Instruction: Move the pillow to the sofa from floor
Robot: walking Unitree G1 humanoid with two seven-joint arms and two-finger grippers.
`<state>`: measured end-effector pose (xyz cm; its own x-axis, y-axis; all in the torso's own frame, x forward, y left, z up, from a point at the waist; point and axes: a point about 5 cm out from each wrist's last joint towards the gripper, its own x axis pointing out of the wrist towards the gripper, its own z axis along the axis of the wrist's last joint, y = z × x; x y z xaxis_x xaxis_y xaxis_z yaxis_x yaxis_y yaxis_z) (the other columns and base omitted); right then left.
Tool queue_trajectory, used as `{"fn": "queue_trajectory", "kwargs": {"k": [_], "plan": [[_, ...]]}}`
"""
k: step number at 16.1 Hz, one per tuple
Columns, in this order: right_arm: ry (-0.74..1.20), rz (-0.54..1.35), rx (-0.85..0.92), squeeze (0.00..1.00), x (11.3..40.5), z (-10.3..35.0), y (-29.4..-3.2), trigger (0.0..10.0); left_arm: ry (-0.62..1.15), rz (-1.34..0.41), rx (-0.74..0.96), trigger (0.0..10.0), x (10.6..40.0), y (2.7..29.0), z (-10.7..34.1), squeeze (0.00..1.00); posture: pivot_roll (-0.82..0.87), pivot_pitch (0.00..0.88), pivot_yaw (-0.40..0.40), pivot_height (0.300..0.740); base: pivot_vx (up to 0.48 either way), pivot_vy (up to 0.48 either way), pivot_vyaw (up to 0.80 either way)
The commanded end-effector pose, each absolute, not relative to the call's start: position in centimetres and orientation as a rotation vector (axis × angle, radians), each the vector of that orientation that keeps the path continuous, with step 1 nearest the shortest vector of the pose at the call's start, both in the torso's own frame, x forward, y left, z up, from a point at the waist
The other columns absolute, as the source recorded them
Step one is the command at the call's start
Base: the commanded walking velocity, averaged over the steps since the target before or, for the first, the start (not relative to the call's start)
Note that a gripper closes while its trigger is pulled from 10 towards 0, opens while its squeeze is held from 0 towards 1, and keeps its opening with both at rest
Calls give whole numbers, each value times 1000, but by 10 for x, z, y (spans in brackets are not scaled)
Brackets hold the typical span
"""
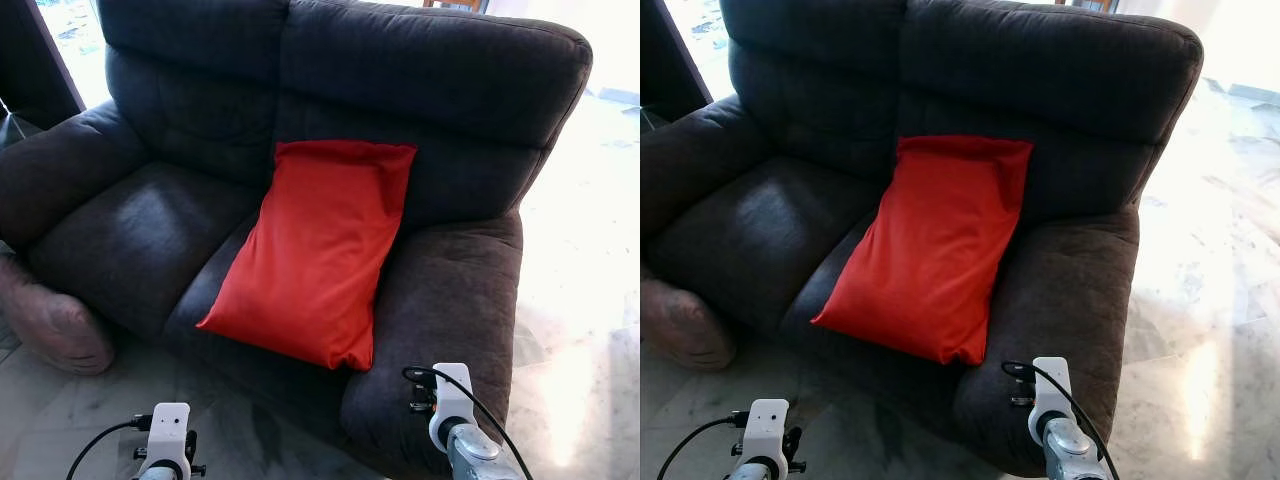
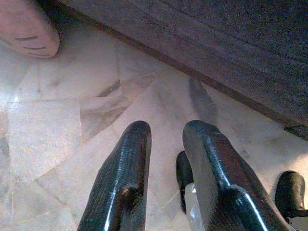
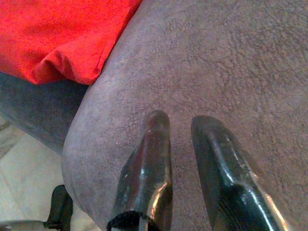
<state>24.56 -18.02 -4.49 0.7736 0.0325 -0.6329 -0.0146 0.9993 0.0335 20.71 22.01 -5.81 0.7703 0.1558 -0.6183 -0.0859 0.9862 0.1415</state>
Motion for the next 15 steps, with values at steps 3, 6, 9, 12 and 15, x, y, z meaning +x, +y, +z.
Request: {"fn": "queue_trajectory", "kwargs": {"k": [3, 6, 9, 12, 15], "plan": [[676, 23, 36, 0, 248, -43, -180, 10000, 684, 126, 115, 10000, 205, 221, -59, 0, 119, 104, -22, 740, 0, 0, 0], [676, 23, 36, 0, 248, -43, -180, 10000, 684, 126, 115, 10000, 205, 221, -59, 0, 119, 104, -22, 740, 0, 0, 0], [669, 31, 33, 0, 248, -43, -178, 10000, 636, 145, 100, 10000, 210, 223, -54, 0, 125, 118, -20, 740, 0, 0, 0], [669, 29, 33, 0, 248, -43, -178, 10000, 636, 145, 98, 10000, 210, 222, -54, 0, 123, 120, -21, 740, 0, 0, 0], [671, 33, 31, 0, 248, -43, -178, 10000, 635, 146, 96, 10000, 210, 223, -54, 0, 123, 120, -21, 740, 0, 0, 0]]}}
